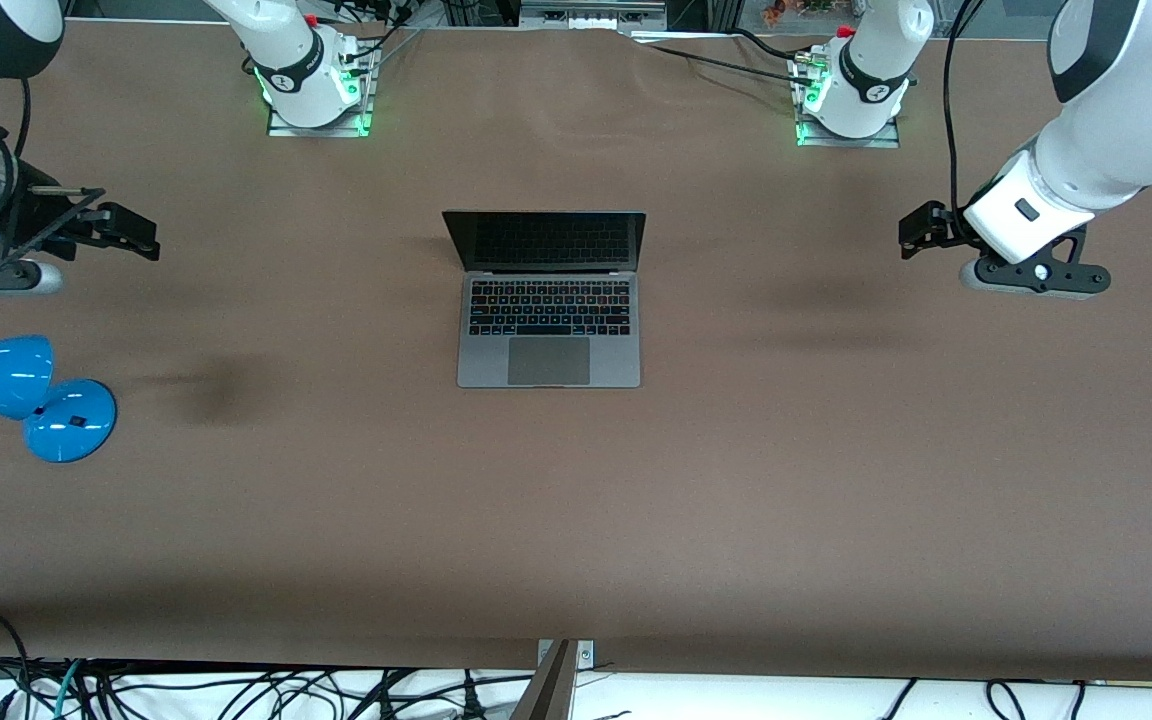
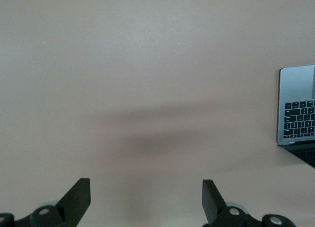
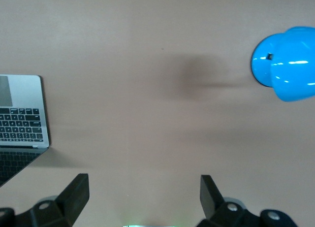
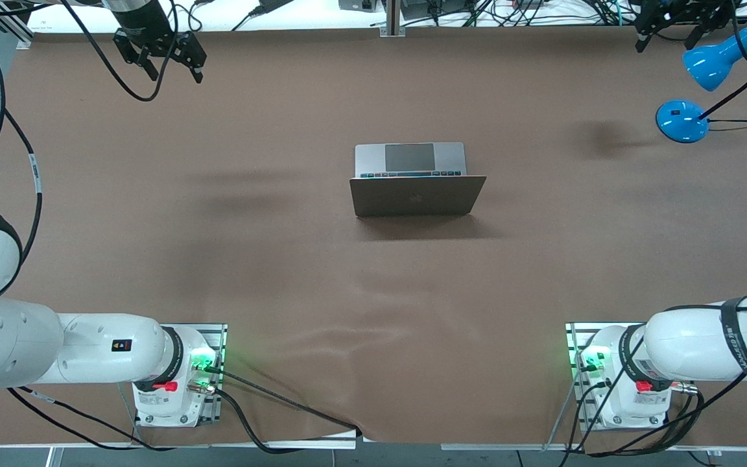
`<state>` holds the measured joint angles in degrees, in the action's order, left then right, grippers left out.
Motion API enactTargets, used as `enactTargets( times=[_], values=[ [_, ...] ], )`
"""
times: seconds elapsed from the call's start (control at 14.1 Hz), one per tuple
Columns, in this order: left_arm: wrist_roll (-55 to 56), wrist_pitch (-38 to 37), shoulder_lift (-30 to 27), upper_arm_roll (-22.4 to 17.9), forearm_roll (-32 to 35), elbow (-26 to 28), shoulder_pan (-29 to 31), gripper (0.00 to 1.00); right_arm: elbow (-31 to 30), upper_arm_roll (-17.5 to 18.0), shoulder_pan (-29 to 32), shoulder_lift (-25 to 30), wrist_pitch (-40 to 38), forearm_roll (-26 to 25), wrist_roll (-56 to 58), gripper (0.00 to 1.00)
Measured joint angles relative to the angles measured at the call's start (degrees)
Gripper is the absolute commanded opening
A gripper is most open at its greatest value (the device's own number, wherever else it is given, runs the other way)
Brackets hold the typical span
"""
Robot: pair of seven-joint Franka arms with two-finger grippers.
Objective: Close laptop with both arms from behind
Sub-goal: 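Move both grippers toward the back of the open laptop lid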
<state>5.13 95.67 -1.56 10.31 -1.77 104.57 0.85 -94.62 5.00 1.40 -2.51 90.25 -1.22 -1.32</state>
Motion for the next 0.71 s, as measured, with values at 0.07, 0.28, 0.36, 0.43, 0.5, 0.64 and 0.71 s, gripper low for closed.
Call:
enactTargets(
  times=[0.07, 0.28, 0.36, 0.43, 0.5, 0.64, 0.71],
  values=[
    [1.41, -0.01, 0.00, 0.78, 0.00, 0.00, -0.02, 1.00, -0.15, 1.18, -0.01, -0.03, -0.02, 0.28, 0.00, 1.00],
    [5.14, -0.06, 0.00, 3.32, -0.02, 0.00, -0.07, 1.00, -1.72, 7.14, -0.04, -0.22, -0.02, 3.12, -0.66, 1.00],
    [6.61, -0.09, 0.00, 4.17, -0.05, 0.00, -0.07, 1.00, -2.24, 9.67, -0.09, -0.30, 0.00, 3.71, -1.66, 1.00],
    [8.42, -0.17, 0.01, 5.36, -0.10, 0.02, -0.06, 1.00, -2.57, 12.24, -0.14, -0.39, 0.07, 3.90, -3.58, 1.00],
    [10.55, -0.29, 0.04, 6.93, -0.12, 0.06, -0.08, 1.00, -2.75, 14.88, -0.21, -0.52, 0.18, 4.02, -6.38, 1.00],
    [14.32, -0.40, 0.07, 10.12, -0.14, 0.18, -0.14, 1.00, -2.87, 19.98, -0.34, -1.08, 0.42, 4.21, -13.60, 1.00],
    [16.12, -0.48, 0.09, 11.43, -0.16, 0.20, -0.16, 1.00, -2.96, 22.23, -0.47, -1.55, 0.49, 4.84, -17.11, 1.00]
  ],
)
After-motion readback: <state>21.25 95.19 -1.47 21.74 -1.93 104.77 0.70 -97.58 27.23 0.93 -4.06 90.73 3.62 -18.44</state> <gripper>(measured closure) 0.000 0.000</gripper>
